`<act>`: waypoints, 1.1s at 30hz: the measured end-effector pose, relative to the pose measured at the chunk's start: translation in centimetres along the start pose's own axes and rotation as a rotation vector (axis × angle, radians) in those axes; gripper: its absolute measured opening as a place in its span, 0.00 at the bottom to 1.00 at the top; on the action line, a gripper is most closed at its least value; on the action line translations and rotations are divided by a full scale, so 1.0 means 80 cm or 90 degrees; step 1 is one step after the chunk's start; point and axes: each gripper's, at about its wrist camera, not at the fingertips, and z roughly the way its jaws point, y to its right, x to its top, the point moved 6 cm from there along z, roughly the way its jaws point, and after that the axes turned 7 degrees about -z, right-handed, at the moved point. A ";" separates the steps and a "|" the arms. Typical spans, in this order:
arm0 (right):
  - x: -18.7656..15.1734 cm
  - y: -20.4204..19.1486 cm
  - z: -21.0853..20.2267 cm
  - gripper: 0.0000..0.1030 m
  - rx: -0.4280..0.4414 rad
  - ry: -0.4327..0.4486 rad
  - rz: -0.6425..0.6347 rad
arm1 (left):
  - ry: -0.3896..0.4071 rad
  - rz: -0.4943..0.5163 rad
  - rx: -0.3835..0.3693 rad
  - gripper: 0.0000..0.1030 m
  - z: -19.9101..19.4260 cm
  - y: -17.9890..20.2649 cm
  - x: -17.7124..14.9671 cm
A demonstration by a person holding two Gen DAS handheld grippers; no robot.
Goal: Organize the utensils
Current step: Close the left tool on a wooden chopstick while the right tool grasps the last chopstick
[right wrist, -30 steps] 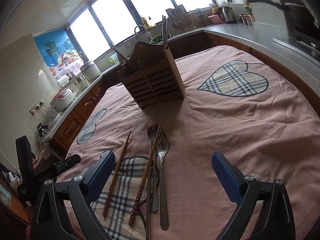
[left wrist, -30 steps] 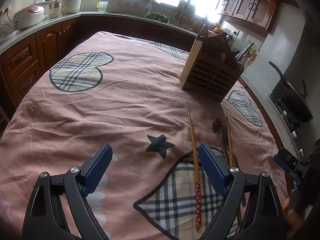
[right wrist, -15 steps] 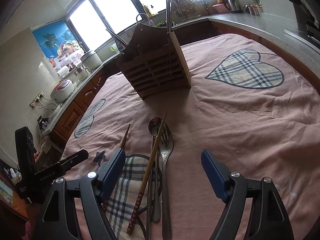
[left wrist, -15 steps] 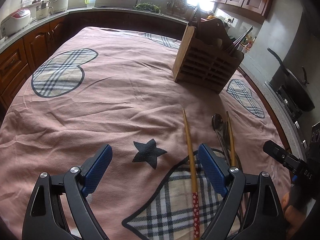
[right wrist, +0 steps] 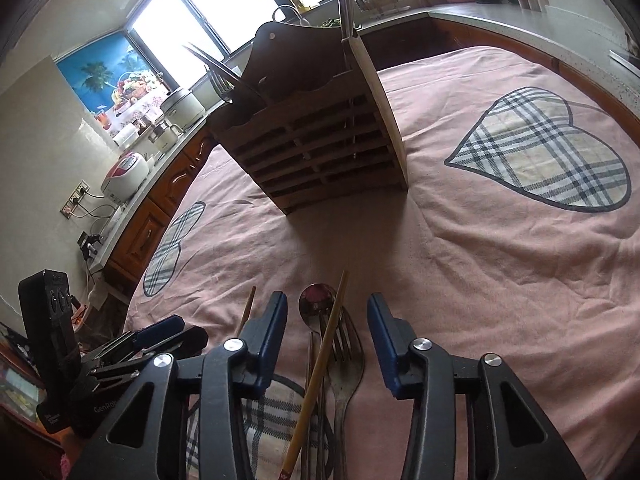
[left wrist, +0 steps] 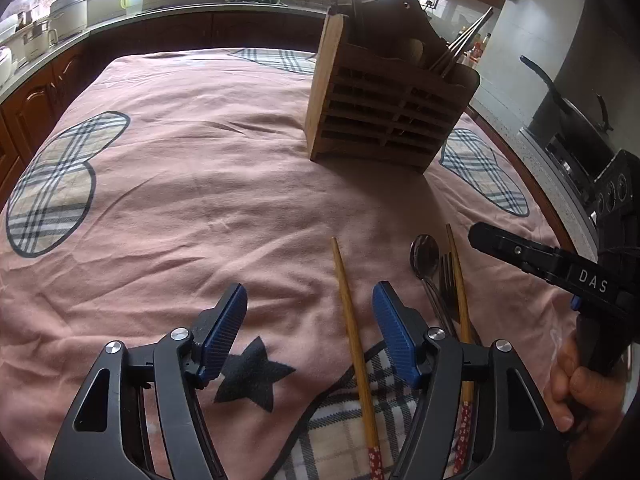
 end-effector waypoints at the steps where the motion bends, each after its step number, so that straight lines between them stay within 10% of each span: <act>1: 0.004 0.001 0.005 0.35 0.005 -0.006 0.003 | -0.007 0.005 -0.003 0.63 0.005 0.003 0.002; 5: 0.013 0.004 0.024 0.28 0.020 -0.027 0.008 | -0.029 0.031 -0.006 0.60 0.026 0.015 0.009; 13: 0.011 0.012 0.041 0.06 0.044 -0.057 0.023 | -0.050 0.068 -0.008 0.09 0.054 0.029 0.014; 33: 0.027 -0.017 -0.031 0.05 0.045 0.021 -0.011 | 0.028 0.011 -0.073 0.04 -0.050 0.008 0.022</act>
